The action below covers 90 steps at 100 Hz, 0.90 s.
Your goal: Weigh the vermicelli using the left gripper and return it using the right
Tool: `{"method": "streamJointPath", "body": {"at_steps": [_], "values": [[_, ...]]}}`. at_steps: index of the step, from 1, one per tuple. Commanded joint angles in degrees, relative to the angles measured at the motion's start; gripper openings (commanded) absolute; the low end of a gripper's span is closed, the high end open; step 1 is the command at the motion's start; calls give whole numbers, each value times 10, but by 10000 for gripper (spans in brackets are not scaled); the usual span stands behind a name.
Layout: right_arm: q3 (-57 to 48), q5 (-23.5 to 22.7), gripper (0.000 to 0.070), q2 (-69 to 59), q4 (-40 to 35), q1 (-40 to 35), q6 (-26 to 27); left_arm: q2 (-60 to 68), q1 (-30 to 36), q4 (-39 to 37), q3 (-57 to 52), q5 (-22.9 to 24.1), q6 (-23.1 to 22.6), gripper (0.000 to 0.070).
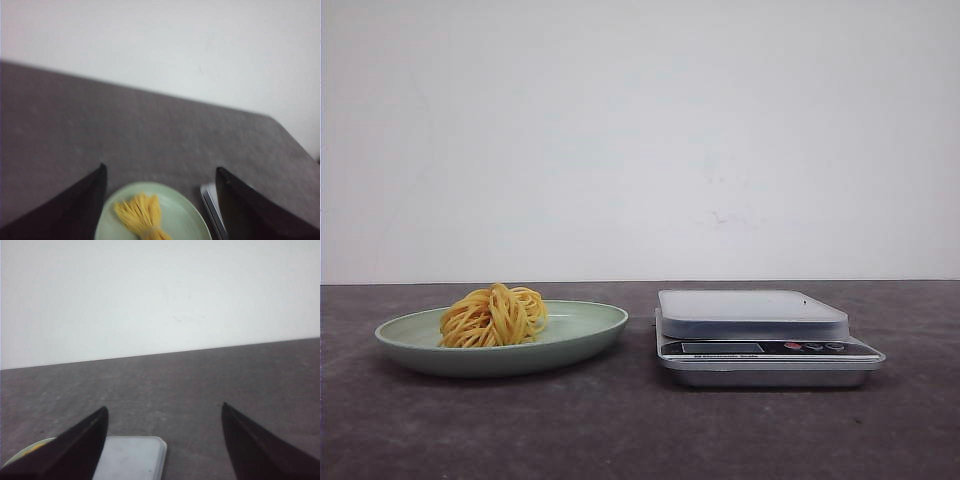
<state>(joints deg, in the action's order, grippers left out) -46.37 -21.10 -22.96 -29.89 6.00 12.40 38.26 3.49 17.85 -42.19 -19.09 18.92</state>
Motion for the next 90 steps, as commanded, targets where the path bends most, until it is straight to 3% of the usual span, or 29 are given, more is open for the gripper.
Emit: {"method": "streamJointPath", "body": {"at_steps": [1,12,49,90], "values": [[-10,-6,454,-10,2,-2,-5,49,16,-2,-15,-3,13,429],[-10,-17,454,-18,0,-4,-1,146,57,-2,-35,3,13,429],[-10,-36,454,-21,-12,-4,7,437,174,-11,-124,89,7,429],[-10,-59,454,-21,-21,-4,20,565,231,5,-152,151,-1,427]]}}
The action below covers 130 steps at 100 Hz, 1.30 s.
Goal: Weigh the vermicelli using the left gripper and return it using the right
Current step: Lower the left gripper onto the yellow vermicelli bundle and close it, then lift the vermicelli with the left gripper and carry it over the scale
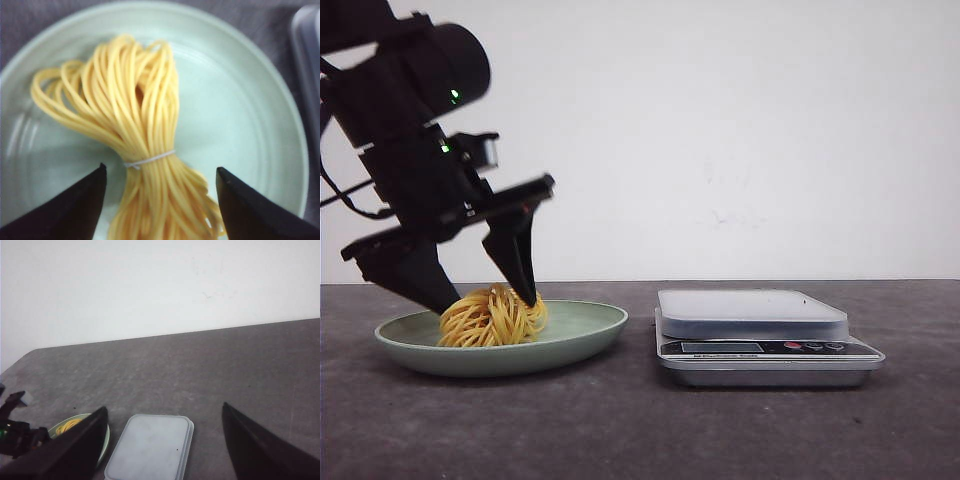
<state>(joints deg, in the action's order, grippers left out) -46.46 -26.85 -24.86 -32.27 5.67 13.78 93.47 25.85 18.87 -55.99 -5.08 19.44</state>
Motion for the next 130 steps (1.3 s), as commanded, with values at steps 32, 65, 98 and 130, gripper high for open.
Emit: {"method": "streamJointPath", "body": {"at_steps": [32,65,98,130], "values": [[-9,-1,454,-2,-4,0,6,17,16,-9,-15,23,-8,4],[-9,-1,454,-2,-9,0,4,-52,16,-4,-30,12,-5,4],[-9,-2,454,-2,-8,0,7,-176,42,-106,-35,-136,125,5],[-9,-8,454,-1,-9,0,10,-79,118,-291,-39,-139,250,5]]}}
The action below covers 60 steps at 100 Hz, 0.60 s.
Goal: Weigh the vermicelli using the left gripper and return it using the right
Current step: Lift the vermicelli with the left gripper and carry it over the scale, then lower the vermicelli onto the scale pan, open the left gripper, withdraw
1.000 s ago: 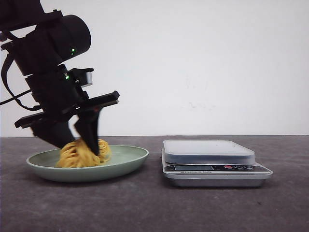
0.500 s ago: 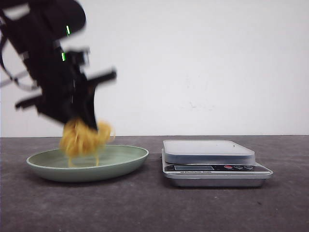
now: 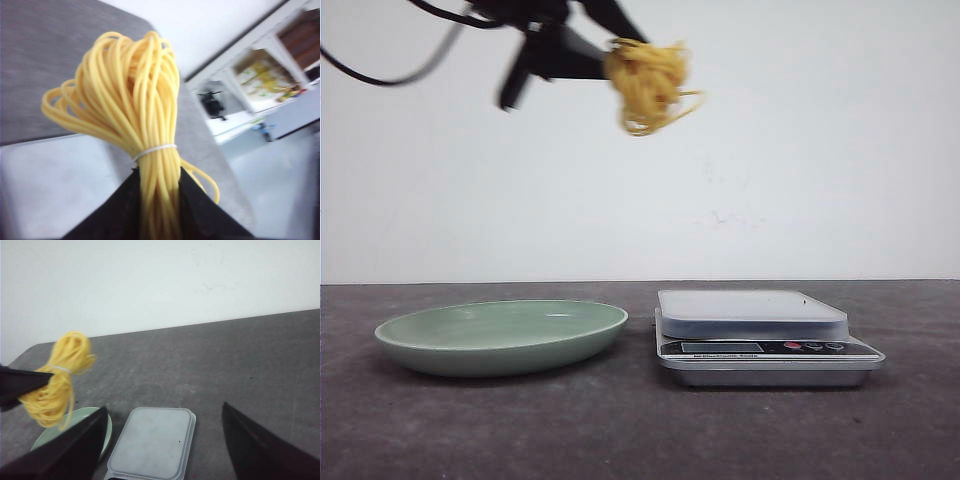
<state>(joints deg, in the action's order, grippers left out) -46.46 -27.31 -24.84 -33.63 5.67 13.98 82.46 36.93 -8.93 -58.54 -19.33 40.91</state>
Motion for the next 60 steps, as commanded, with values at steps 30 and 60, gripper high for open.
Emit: {"method": "streamJointPath", "body": {"at_steps": [30,60], "values": [[-9,-3,454,-2,4,0,9,188,34,-8,-77,-14,35,5],[-9,-3,454,-2,-23,0,6,262,40,39,-139,-6,17,5]]}}
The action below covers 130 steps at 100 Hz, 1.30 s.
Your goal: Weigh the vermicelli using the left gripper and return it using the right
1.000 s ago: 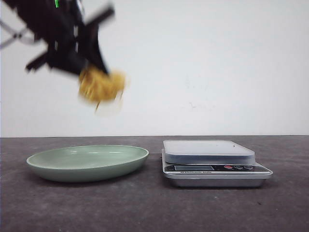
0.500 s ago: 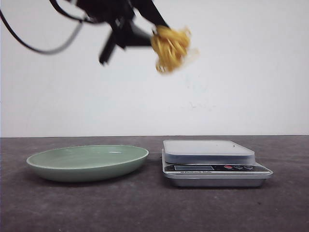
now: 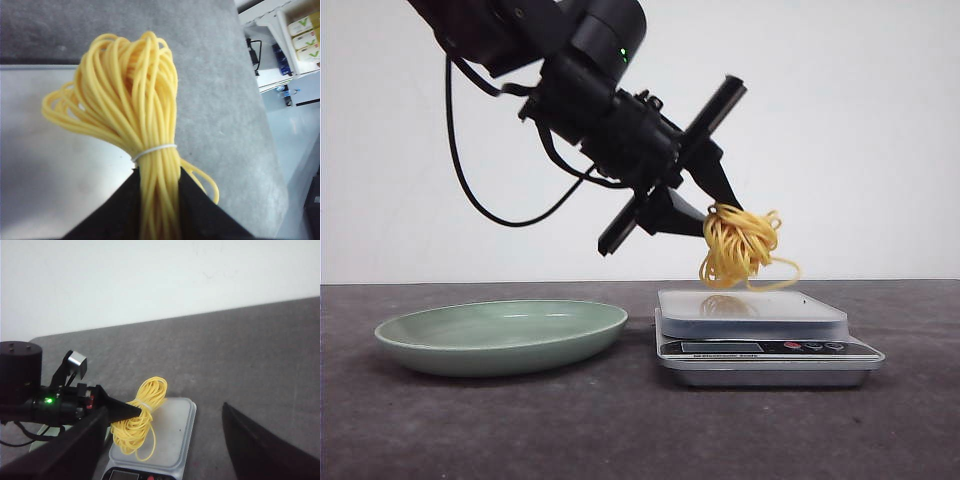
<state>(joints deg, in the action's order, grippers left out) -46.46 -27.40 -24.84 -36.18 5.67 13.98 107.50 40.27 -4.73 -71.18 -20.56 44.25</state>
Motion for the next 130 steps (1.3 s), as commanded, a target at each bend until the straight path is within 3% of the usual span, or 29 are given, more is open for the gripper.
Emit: {"method": "streamJointPath", "body": {"at_steps": [1,6,28,36,63,83,94,108,116,130], "values": [[-9,-2,454,-2,2,0,6,12,6,-2,-13,7,-17,5],[-9,-2,454,-2,2,0,5,12,6,6,-13,15,-24,15],[-9,-2,454,-2,6,0,6,12,6,44,-13,25,-55,241],[-9,-2,454,-2,6,0,6,12,6,48,-13,25,-61,283],[-9,-4,454,-2,5,0,5,-8,-8,61,-41,-33,-71,284],[-9,-11,454,-2,5,0,2,-132,-31,80,-50,-14,-132,279],[-9,-11,454,-2,5,0,2,-237,-41,150,-50,49,-207,273],[-9,-11,454,-2,-1,0,2,-373,-39,271,-50,191,-321,273],[-9,-11,454,-2,-4,0,1,-443,-36,331,-50,235,-341,274],[-9,-16,454,-2,-12,0,-4,-552,-29,431,-50,268,-337,274]]}}
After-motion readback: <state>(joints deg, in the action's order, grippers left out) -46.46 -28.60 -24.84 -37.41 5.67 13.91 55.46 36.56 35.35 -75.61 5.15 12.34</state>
